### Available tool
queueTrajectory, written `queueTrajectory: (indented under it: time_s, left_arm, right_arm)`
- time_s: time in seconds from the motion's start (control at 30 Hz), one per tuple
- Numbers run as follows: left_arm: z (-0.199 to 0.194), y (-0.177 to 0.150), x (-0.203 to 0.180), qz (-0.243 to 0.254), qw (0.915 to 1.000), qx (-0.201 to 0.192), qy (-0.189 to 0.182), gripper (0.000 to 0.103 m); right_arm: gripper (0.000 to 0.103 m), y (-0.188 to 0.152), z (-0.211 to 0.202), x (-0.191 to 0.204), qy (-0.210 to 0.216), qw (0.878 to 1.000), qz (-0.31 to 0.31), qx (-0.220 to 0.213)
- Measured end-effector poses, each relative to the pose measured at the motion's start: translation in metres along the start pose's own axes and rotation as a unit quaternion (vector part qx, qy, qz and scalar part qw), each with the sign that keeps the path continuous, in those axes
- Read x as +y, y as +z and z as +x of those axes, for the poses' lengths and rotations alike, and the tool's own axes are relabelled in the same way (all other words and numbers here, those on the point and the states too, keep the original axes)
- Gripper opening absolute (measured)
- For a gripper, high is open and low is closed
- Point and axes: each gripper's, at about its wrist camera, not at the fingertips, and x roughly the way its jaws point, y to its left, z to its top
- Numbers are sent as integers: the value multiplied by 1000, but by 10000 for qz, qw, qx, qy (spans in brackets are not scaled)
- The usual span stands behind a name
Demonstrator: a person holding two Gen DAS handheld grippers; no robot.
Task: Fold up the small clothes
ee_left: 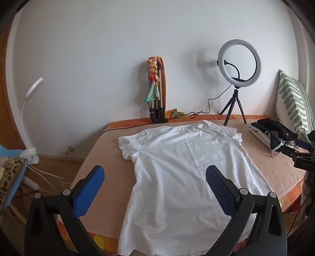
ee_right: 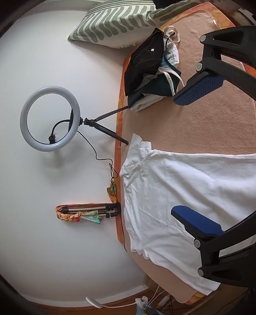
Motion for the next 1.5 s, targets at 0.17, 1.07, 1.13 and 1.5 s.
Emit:
queueTrajectory:
  time_s: [0.17,1.07,1.13,1.5]
  left_arm:
    - [-1,-1,1,20,10000,-9,16,102]
    - [-9,2,1,106,9997,-188,114,102]
    - [-9,2,2,95,9997,-191,101,102]
    - [-11,3,4,79,9997,-214,108,102]
  right_arm:
    - [103,-1,-3,-2,22,10000,64,-62]
    - [103,1,-7,-1,67,9999,106,-109]
    - [103,1,-7,0,61,9999,104,-112]
    - [103,0,-7,-1,66,9998,109,-119]
